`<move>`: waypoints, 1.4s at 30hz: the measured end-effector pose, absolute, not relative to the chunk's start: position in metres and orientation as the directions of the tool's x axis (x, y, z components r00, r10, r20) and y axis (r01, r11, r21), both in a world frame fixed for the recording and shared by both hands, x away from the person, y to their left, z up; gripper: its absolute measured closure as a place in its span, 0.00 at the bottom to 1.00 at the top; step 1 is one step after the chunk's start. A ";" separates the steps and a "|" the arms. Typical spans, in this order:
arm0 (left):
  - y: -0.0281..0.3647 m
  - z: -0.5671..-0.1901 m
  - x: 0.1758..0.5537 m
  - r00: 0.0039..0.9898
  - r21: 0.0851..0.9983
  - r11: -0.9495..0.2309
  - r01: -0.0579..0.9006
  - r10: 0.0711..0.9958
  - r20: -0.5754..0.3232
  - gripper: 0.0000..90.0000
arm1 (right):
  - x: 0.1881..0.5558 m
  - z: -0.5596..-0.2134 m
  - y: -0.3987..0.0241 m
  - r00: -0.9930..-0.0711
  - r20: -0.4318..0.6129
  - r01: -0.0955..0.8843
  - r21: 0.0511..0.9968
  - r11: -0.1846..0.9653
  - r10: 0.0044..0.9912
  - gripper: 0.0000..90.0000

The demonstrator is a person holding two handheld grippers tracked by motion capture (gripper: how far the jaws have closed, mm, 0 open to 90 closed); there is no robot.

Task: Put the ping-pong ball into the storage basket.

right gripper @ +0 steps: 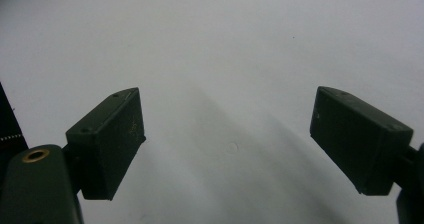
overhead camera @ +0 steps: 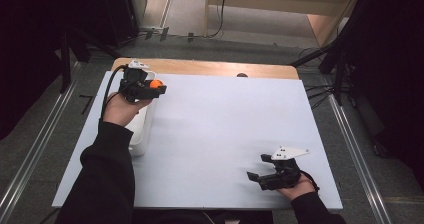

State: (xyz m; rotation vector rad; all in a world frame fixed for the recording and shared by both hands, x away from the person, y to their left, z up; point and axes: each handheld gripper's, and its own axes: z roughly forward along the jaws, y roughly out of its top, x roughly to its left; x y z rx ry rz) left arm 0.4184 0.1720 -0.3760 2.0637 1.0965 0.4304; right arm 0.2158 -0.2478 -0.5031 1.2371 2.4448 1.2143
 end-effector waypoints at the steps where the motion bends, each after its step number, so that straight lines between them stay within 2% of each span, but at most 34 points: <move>1: 0.174 -0.376 0.419 0.575 0.745 -0.353 0.566 0.817 -0.050 0.57 | 0.216 -0.503 -0.248 -0.650 0.215 0.612 0.717 0.334 0.729 0.14; 22: 0.202 -0.379 0.426 0.485 0.750 -0.286 0.596 0.873 -0.053 0.57 | 0.216 -0.504 -0.247 -0.651 0.216 0.614 0.714 0.337 0.728 0.14; 42: 0.213 -0.387 0.431 0.402 0.752 -0.242 0.613 0.915 -0.034 0.56 | 0.216 -0.504 -0.247 -0.652 0.216 0.616 0.710 0.341 0.727 0.14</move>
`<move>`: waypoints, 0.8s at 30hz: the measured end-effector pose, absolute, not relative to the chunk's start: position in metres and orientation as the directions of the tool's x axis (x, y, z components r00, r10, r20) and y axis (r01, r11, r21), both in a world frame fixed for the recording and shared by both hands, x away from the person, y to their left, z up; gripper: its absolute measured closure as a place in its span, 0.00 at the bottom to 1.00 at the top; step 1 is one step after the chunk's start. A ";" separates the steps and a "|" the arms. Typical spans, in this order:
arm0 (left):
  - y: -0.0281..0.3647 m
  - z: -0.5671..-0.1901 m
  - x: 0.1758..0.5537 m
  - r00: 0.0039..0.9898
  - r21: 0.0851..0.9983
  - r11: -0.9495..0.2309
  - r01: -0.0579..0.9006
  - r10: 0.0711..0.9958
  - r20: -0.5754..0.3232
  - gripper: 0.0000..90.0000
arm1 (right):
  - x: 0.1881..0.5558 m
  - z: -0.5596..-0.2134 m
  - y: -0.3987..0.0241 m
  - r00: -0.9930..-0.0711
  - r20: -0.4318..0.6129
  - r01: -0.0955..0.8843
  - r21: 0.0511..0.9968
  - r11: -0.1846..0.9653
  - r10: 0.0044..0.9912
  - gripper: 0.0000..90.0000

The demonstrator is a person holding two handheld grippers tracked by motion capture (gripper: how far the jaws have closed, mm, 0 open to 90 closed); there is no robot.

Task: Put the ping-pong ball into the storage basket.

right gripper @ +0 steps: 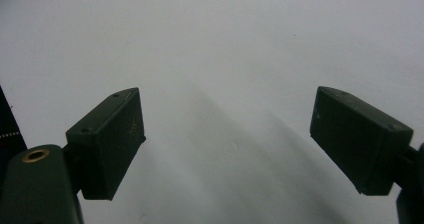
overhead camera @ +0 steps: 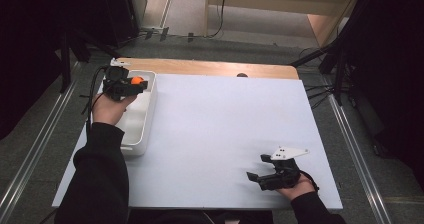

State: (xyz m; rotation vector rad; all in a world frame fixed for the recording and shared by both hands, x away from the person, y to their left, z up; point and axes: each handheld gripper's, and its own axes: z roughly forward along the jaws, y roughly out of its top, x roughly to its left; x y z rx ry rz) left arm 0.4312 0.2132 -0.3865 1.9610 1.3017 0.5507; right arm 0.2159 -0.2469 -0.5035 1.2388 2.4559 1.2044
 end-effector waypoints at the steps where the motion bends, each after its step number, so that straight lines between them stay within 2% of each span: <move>1: 0.213 -0.387 0.431 0.393 0.752 -0.244 0.612 0.919 -0.021 0.56 | 0.216 -0.504 -0.247 -0.652 0.216 0.616 0.710 0.341 0.727 0.14; 10: 0.216 -0.396 0.435 0.376 0.746 -0.223 0.628 0.926 -0.040 0.56 | 0.216 -0.504 -0.247 -0.653 0.214 0.614 0.711 0.343 0.727 0.14; 24: 0.214 -0.408 0.439 0.361 0.726 -0.233 0.647 0.932 -0.022 0.56 | 0.216 -0.504 -0.247 -0.653 0.212 0.614 0.710 0.344 0.727 0.14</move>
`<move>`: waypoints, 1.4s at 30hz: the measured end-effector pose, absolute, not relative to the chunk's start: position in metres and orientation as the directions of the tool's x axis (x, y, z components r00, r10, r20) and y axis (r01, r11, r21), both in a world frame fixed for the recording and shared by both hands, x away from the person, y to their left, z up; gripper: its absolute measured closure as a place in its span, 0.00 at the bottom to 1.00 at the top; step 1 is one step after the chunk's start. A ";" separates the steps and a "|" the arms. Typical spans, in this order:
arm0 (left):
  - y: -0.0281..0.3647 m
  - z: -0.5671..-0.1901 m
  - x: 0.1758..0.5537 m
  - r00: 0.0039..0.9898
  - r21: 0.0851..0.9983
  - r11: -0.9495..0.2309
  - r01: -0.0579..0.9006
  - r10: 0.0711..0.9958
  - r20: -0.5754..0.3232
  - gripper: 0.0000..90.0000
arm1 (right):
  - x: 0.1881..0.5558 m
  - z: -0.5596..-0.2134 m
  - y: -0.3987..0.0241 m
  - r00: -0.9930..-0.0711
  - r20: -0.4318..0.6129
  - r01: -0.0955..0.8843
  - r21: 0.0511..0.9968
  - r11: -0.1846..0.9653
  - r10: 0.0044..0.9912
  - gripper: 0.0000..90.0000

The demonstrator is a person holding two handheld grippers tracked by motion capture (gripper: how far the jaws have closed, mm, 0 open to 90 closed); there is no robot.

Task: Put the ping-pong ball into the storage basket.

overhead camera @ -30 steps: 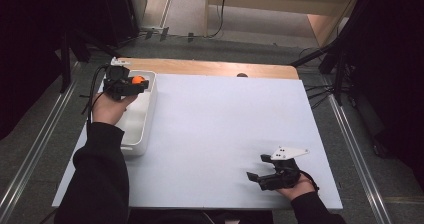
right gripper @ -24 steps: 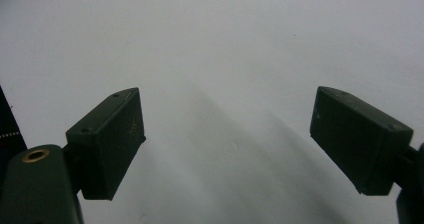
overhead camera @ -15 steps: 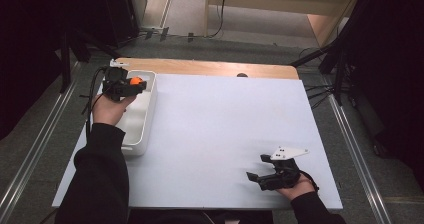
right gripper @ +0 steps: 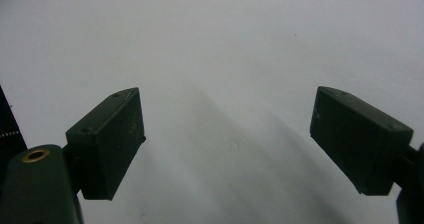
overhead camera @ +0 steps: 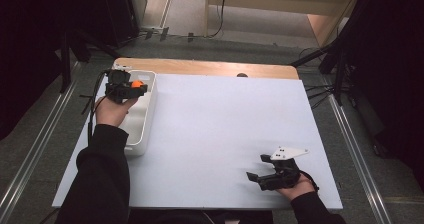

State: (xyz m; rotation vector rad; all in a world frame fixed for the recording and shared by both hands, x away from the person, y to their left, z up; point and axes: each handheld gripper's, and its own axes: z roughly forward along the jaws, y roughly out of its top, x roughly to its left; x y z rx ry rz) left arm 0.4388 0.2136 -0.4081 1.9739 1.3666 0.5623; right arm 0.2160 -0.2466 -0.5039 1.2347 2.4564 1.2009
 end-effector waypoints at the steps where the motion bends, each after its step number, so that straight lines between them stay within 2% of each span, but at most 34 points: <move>1: 0.213 -0.409 0.439 0.358 0.725 -0.236 0.647 0.933 -0.017 0.56 | 0.216 -0.504 -0.247 -0.653 0.211 0.614 0.710 0.346 0.727 0.14; 15: 0.216 -0.411 0.439 0.348 0.726 -0.212 0.654 0.937 -0.040 0.56 | 0.216 -0.504 -0.247 -0.655 0.209 0.613 0.709 0.349 0.726 0.14; 18: 0.217 -0.411 0.440 0.355 0.724 -0.207 0.658 0.933 -0.056 0.49 | 0.216 -0.504 -0.246 -0.654 0.210 0.613 0.710 0.347 0.727 0.14; 21: 0.218 -0.406 0.440 0.374 0.719 -0.202 0.666 0.923 -0.087 0.36 | 0.216 -0.504 -0.246 -0.655 0.210 0.613 0.709 0.348 0.726 0.14; 29: 0.216 -0.402 0.439 0.399 0.722 -0.204 0.661 0.911 -0.108 0.18 | 0.216 -0.504 -0.246 -0.655 0.210 0.613 0.709 0.348 0.725 0.14; 42: 0.215 -0.389 0.434 0.417 0.733 -0.192 0.653 0.899 -0.136 0.18 | 0.217 -0.504 -0.246 -0.660 0.210 0.610 0.710 0.351 0.721 0.14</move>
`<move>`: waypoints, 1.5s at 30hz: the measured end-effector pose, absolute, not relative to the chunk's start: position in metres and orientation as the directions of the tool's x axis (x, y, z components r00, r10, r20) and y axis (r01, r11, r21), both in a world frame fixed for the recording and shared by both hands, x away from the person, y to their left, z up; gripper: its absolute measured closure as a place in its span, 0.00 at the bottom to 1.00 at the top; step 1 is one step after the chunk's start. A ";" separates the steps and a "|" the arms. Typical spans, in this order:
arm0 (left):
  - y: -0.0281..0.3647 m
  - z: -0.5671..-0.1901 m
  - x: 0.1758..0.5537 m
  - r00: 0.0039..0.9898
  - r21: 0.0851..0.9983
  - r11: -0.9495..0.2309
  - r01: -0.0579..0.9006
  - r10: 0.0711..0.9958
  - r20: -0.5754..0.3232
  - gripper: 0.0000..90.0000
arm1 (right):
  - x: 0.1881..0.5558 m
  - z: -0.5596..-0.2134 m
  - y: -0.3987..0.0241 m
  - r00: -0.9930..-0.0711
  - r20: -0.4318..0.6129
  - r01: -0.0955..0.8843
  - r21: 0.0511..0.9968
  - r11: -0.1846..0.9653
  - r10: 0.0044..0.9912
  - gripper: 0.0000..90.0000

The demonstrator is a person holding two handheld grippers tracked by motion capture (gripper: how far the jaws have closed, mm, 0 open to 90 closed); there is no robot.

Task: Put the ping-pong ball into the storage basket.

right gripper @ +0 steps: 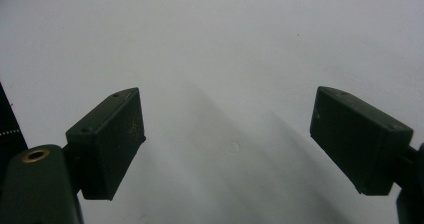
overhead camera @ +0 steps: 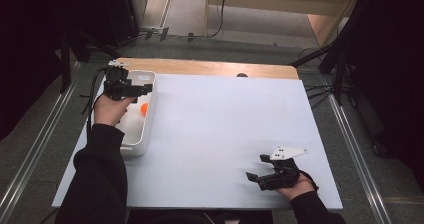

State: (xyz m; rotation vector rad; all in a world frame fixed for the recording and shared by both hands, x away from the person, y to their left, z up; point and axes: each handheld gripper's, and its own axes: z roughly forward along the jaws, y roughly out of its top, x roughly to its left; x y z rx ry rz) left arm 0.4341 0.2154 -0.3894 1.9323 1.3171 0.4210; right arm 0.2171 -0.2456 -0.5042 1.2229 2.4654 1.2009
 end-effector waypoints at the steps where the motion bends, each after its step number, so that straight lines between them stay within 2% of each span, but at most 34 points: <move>1: 0.215 -0.389 0.434 0.417 0.733 -0.192 0.653 0.899 -0.136 0.18 | 0.217 -0.504 -0.246 -0.660 0.210 0.610 0.710 0.351 0.721 0.14; 20: 0.191 -0.369 0.421 0.479 0.745 -0.249 0.619 0.871 -0.107 0.18 | 0.217 -0.504 -0.245 -0.662 0.210 0.609 0.710 0.353 0.720 0.14; 28: 0.179 -0.369 0.417 0.512 0.744 -0.292 0.601 0.855 -0.078 0.18 | 0.217 -0.504 -0.246 -0.661 0.209 0.609 0.710 0.353 0.720 0.14; 45: 0.155 -0.374 0.413 0.585 0.744 -0.342 0.574 0.807 -0.079 0.18 | 0.216 -0.504 -0.247 -0.659 0.212 0.611 0.710 0.349 0.722 0.14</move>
